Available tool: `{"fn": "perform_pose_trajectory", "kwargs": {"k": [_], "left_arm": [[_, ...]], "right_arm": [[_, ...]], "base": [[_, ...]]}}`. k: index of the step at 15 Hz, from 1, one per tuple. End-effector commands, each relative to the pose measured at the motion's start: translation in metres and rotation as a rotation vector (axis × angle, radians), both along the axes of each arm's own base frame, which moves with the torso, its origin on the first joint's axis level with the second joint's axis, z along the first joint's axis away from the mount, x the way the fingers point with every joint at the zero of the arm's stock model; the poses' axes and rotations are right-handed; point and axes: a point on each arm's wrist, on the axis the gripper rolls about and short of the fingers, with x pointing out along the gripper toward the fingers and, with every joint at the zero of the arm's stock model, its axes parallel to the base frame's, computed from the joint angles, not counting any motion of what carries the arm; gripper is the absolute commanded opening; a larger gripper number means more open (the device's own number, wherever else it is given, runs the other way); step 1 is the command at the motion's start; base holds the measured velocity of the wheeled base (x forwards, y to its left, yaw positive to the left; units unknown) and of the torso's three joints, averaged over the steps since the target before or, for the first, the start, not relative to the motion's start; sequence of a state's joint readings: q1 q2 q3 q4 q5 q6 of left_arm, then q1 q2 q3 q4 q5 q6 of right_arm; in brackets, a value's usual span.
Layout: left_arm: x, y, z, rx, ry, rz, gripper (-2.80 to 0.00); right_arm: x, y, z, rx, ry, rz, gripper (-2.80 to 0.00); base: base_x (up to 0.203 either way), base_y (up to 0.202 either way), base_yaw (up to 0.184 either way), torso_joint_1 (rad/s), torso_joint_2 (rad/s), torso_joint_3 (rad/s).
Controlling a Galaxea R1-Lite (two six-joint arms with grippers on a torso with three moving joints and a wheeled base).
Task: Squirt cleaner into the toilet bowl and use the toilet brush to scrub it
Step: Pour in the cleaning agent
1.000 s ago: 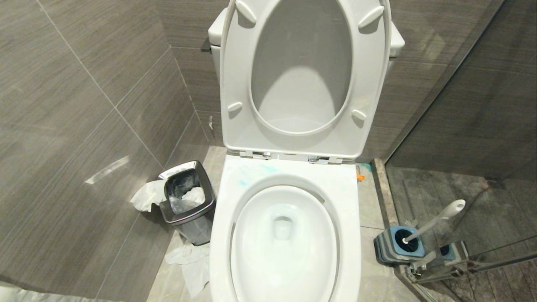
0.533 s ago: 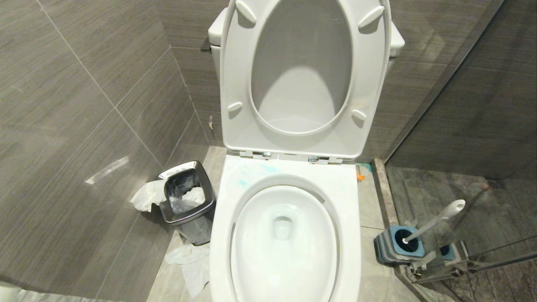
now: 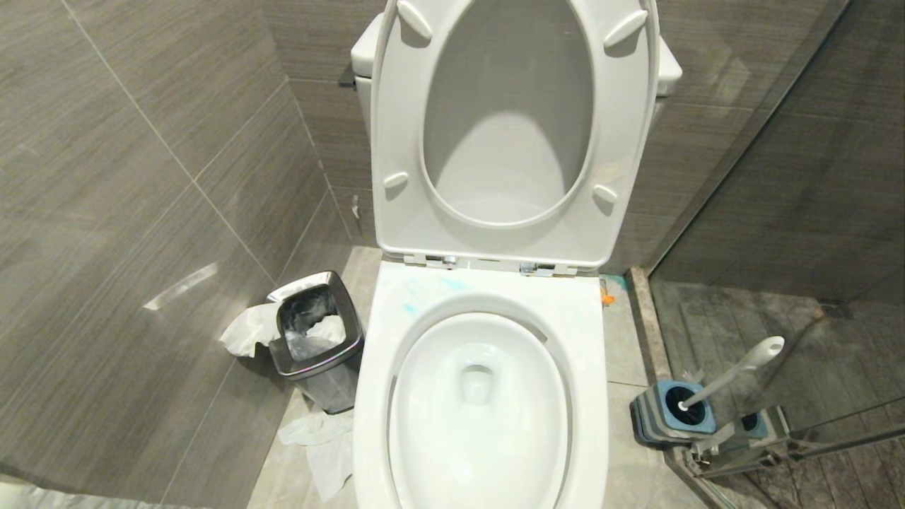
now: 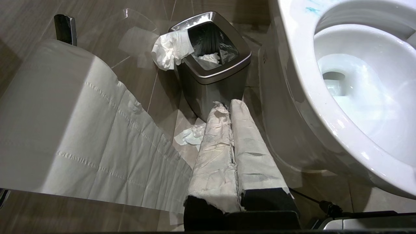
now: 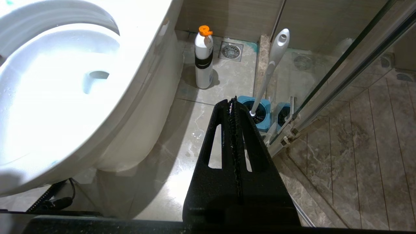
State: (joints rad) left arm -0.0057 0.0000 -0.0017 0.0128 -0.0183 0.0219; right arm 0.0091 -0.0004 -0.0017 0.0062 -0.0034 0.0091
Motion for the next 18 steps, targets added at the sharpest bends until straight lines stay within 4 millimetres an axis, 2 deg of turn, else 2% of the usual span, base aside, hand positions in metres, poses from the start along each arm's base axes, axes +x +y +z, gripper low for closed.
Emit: {"fn": "perform_pose_trajectory", "kwargs": {"k": [1,18], "left_arm": [[0.0001,0.0000,-0.0001,0.001,0.003,-0.001,-2.80],[0.0001,0.0000,-0.0001,0.001,0.003,-0.001,-2.80]], "right_arm": [[0.0000,0.0000,0.0000,0.000,0.001,0.001,-2.80],[0.0000,0.0000,0.0000,0.000,0.001,0.001,-2.80]], "base": [[0.000,0.000,0.000,0.000,0.00,0.000],[0.000,0.000,0.000,0.000,0.00,0.000]]}}
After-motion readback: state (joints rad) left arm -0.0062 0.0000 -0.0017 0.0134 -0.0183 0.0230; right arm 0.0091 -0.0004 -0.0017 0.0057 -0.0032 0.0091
